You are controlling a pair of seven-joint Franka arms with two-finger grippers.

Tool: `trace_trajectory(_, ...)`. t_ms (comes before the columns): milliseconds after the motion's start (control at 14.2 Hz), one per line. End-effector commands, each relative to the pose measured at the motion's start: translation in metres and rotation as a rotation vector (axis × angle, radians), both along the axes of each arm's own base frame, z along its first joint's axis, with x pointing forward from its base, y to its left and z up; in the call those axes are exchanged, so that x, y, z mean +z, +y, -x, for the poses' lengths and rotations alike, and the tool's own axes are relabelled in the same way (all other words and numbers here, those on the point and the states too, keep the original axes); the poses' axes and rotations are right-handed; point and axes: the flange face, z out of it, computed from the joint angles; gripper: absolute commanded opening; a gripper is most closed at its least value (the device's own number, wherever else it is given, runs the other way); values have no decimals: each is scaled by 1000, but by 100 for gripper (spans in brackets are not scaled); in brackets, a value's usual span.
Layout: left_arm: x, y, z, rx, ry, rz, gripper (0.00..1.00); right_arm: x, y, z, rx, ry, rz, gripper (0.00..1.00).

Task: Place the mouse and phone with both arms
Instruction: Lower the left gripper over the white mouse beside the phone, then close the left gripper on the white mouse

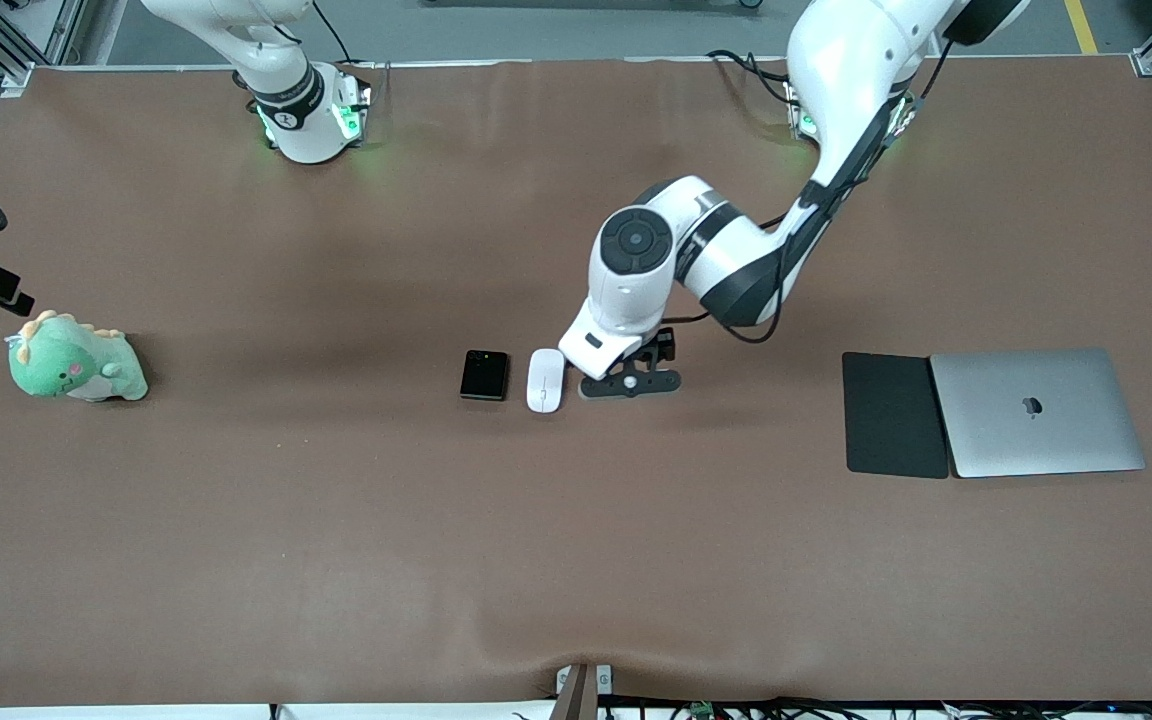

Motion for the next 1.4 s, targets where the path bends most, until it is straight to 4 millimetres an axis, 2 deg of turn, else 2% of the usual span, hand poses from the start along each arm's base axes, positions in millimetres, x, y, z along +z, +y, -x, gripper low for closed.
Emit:
trace_trajectory(0, -17, -24, 2, -12, -48, -7, 100, 5, -4, 3, 7, -1, -22, 100)
trace_trajectory(211, -41, -45, 5, -20, -95, -15, 100, 3, -3, 3, 10, 2, -22, 100)
trace_trajectory(281, -41, -49, 5, -20, -100, -12, 100, 4, -3, 3, 10, 0, -22, 100)
trace_trajectory(632, -56, -52, 5, -21, -89, -16, 100, 5, -7, 4, 8, -1, -22, 100)
trace_trajectory(702, -58, -55, 3, -22, -92, -10, 100, 6, -12, 5, 17, -3, -22, 100)
trace_trajectory(843, -71, -70, 14, -45, -85, -11, 100, 4, -13, 4, 22, -4, -31, 100)
trace_trajectory(983, -79, -74, 12, -47, -84, -8, 100, 4, -4, 3, 23, -4, -42, 100)
trace_trajectory(1194, -84, -81, 19, -66, -81, -9, 100, 4, -13, 4, 21, -5, -42, 100)
trace_trajectory(1335, -98, -84, 21, -71, -83, 2, 100, 3, -14, 4, 20, -5, -41, 100)
